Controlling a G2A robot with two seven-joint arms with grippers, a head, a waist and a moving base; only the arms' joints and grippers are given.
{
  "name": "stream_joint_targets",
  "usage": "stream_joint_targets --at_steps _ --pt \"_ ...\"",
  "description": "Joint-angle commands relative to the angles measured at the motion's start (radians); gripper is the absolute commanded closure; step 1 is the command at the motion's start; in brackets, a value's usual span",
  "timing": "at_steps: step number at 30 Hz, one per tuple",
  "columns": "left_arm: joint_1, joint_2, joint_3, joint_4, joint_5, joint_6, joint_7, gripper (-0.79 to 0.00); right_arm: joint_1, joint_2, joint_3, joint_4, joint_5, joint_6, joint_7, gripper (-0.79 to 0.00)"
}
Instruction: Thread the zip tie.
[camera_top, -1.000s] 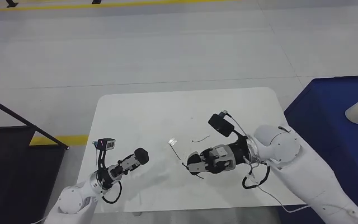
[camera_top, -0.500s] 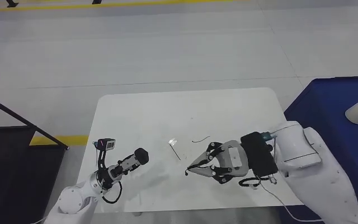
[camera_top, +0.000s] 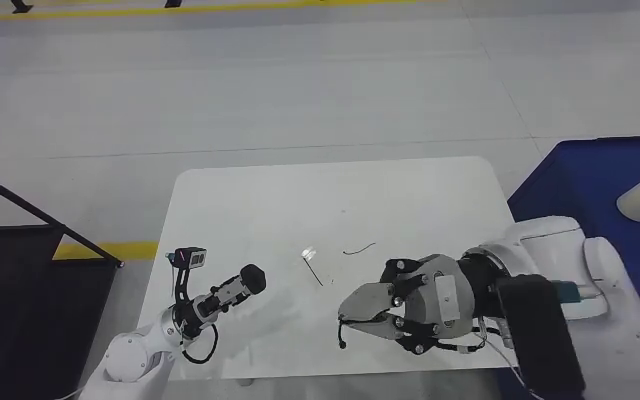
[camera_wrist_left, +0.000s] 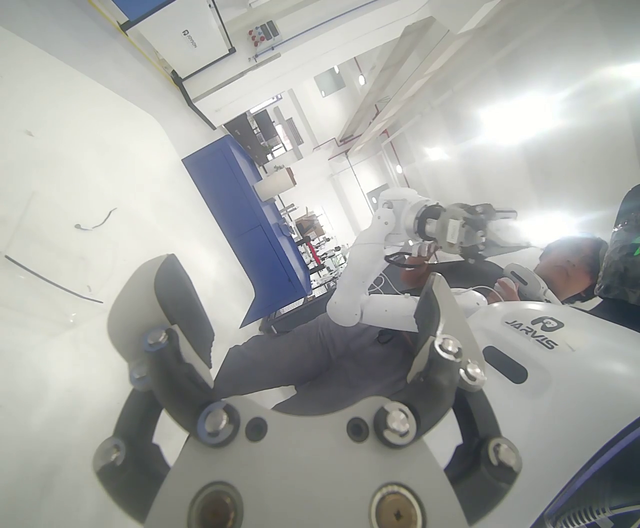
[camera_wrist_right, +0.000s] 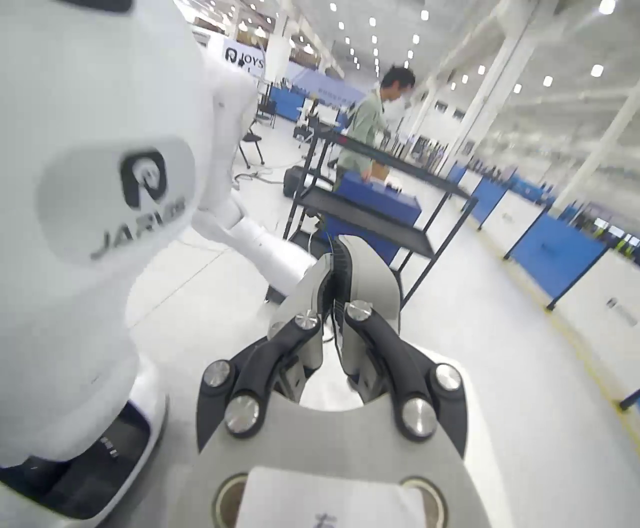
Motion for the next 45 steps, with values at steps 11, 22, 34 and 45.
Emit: stream_joint_targets --at_steps 11,22,34,45 --pt "0.000 0.000 0.000 0.000 0.000 0.000 0.000 -0.785 0.048 -0.037 -0.035 0.020 -0.399 0.000 -0.582 0.000" --pt "0.000 0.000 0.000 0.000 0.000 0.000 0.000 -0.785 0.056 -0.037 -0.092 0.035 -0.453 0.031 -0.583 0.000" --pt "0.000 0.000 0.000 0.000 0.000 0.000 0.000 -0.785 0.055 -0.043 -0.145 0.014 0.109 0.268 -0.311 0.000" --pt "0.000 0.000 0.000 0.000 0.000 0.000 0.000 -0.785 0.106 -0.059 -0.212 0.016 0.179 0.252 -0.179 0.000"
